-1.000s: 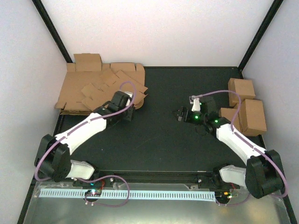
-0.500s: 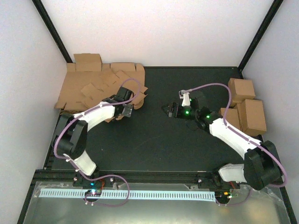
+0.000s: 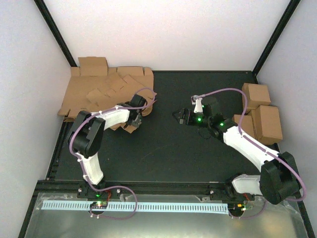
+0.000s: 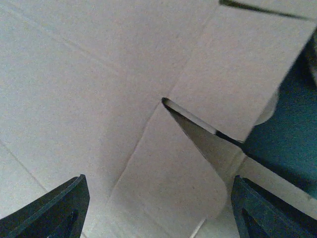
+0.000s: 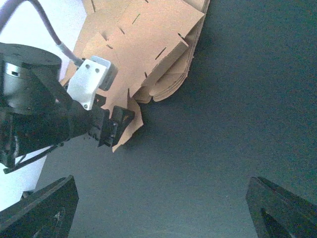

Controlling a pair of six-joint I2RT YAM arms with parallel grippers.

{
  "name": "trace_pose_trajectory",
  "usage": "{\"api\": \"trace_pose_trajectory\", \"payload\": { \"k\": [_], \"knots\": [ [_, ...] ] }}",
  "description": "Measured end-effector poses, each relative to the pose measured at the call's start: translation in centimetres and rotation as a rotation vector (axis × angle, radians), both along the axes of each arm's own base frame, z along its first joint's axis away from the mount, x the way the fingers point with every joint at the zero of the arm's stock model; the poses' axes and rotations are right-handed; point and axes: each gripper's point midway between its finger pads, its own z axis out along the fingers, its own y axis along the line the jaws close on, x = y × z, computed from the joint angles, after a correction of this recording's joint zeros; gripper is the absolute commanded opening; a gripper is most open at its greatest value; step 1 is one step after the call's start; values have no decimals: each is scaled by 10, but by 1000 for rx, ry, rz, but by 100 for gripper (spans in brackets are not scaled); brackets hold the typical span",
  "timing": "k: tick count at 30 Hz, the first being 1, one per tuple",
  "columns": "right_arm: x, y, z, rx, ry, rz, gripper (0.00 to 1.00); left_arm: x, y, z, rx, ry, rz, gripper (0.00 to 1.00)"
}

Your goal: Fold the paper box

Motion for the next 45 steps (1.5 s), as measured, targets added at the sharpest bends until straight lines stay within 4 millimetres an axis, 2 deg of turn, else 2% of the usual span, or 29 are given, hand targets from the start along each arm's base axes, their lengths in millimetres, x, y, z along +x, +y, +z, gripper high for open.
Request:
{"api": "trace_pose_trajectory", "payload": {
  "k": [4, 10, 19, 22, 24, 27, 34, 40, 45],
  "knots": [
    [0, 0, 0, -3, 1, -2, 96, 0, 9, -7, 75, 11, 15, 78],
    [0, -2, 1, -3, -3, -6, 96, 2, 21, -1, 149, -17, 39, 57],
    [0, -4, 4, -15, -20, -14, 96, 8, 35, 14, 240, -81, 72, 32],
    [0, -6, 2, -27, -20, -15, 96, 9, 40, 19, 270, -97, 84, 20],
    [-1, -7, 1, -33, -18, -16, 96, 10, 42, 23, 283, -113, 91, 10],
    [-1, -8, -1, -44, -14, -19, 96, 11, 45, 36, 287, -146, 96, 3],
    [2, -9, 6, -60, -32, -23, 96, 14, 50, 73, 291, -241, 122, 2],
    [3, -12, 12, -63, -51, -37, 96, 16, 52, 93, 298, -278, 142, 2],
    [4, -14, 18, -62, -66, -48, 96, 15, 57, 123, 291, -338, 188, 1]
  ]
}}
